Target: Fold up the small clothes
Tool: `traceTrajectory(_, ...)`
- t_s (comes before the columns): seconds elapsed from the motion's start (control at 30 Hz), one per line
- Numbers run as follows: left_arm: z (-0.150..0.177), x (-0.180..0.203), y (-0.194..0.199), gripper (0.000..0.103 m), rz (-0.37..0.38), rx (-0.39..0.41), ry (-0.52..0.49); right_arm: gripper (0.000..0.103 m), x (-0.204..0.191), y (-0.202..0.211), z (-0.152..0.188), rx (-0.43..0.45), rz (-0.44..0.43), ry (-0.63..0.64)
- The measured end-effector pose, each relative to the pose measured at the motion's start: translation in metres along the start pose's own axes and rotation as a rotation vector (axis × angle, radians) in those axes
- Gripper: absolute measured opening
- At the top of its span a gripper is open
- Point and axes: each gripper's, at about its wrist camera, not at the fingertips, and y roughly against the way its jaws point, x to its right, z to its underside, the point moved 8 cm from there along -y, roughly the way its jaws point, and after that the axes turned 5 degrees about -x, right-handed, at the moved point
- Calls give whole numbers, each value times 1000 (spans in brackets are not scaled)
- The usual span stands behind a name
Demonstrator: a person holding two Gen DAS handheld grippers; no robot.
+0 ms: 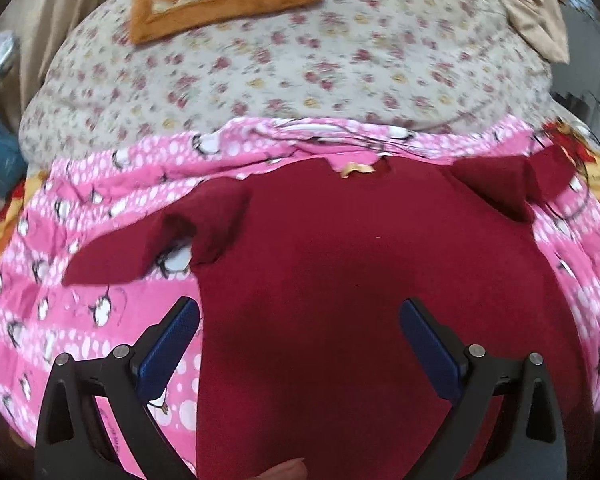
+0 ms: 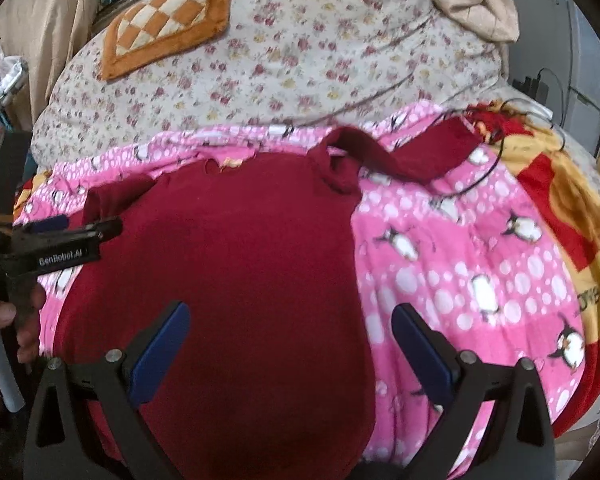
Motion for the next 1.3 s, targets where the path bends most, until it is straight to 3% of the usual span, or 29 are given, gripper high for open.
traceTrajectory(0.13, 10, -7, -11, 89, -2, -19, 25, 102, -14, 7, -25, 71, -6, 40)
traceTrajectory(0.23, 9, -2, -7, 91, 14, 16, 19, 102, -19, 15, -40, 135, -41, 12)
traceTrajectory(0.33, 9, 9, -6, 91, 98, 42, 1, 102, -13, 14, -48, 172, -4, -61)
traceTrajectory(0.43, 13, 17, -14, 91, 163, -14, 4, 102, -2, 0, -43, 109, 24, -121)
traceTrajectory(0.53, 16, 22, -17, 91, 166, -44, -9, 102, 2, -17, -31, 18, 20, -114)
traceTrajectory(0.67, 20, 25, -18, 86, 156, -52, -29, 102, 6, -24, -21, -11, 38, -110)
traceTrajectory(0.93, 27, 26, -29, 84, 154, -99, -34, 102, -5, -33, -25, -19, 49, -77)
traceTrajectory(1.2, 23, 20, -28, 89, 121, -56, -28, 102, -12, -59, -56, 33, 82, 33)
traceTrajectory(1.3, 21, 19, -27, 91, 110, -38, -27, 102, -10, -72, -53, 51, 100, 57)
